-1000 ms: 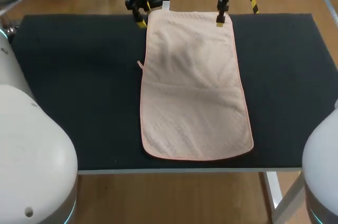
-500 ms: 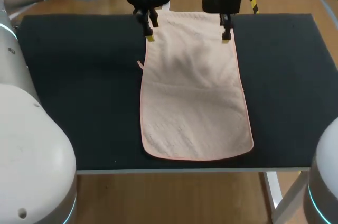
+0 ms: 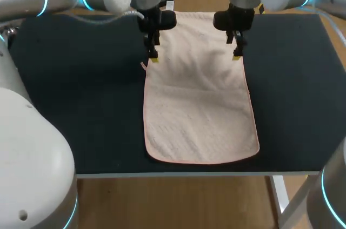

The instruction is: Fold the towel

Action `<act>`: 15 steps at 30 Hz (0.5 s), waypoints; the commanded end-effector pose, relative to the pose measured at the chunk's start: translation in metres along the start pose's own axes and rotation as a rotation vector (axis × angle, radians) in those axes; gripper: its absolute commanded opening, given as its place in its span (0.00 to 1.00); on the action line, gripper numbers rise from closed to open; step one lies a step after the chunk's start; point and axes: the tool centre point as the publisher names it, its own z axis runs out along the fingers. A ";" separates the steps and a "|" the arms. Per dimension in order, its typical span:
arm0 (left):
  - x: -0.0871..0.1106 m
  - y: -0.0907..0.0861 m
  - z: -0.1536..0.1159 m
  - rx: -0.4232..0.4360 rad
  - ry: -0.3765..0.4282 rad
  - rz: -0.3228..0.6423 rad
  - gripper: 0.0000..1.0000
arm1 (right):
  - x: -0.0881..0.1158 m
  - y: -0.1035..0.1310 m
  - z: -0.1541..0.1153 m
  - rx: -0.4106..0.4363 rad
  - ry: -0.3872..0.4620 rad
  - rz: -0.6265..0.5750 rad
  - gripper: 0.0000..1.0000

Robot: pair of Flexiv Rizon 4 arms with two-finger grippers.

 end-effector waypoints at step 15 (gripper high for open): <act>0.004 0.000 0.020 0.005 -0.064 0.062 1.00 | -0.010 -0.008 0.026 -0.006 0.056 0.108 1.00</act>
